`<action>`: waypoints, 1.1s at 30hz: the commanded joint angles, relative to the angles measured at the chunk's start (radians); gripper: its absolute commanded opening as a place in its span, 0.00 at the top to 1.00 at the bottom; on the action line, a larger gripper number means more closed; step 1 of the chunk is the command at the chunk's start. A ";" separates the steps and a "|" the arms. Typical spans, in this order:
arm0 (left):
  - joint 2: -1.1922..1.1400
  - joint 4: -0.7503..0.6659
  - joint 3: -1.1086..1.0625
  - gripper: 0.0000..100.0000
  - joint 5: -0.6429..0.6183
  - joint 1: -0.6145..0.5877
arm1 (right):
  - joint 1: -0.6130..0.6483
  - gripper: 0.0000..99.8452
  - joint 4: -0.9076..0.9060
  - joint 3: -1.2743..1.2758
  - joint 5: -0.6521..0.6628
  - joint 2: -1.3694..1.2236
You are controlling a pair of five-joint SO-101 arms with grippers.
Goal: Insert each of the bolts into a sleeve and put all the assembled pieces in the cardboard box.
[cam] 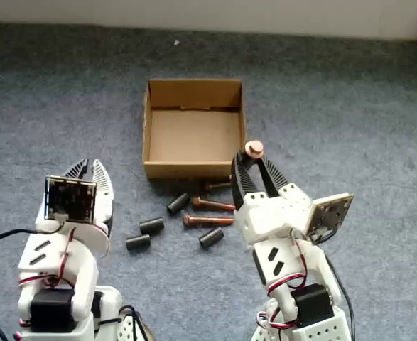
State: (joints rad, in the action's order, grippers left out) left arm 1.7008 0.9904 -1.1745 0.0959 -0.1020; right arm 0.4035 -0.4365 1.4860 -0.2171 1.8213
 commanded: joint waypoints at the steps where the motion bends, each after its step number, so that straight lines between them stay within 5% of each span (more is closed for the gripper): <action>1: 0.001 0.000 -0.082 0.98 0.008 -0.081 | -0.013 1.00 -0.004 -0.035 -0.041 0.013; 8: 0.001 0.000 -0.272 0.97 0.011 -0.090 | -0.010 1.00 0.018 -0.064 -0.037 -0.099; 33: 0.001 -0.080 -0.420 0.91 0.012 -0.096 | -0.012 1.00 0.707 -0.659 -0.035 -1.471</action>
State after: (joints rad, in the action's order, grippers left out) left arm 1.6932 0.9337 -1.5996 0.0959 -0.1880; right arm 0.4005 0.2125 0.9367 -0.2509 0.4373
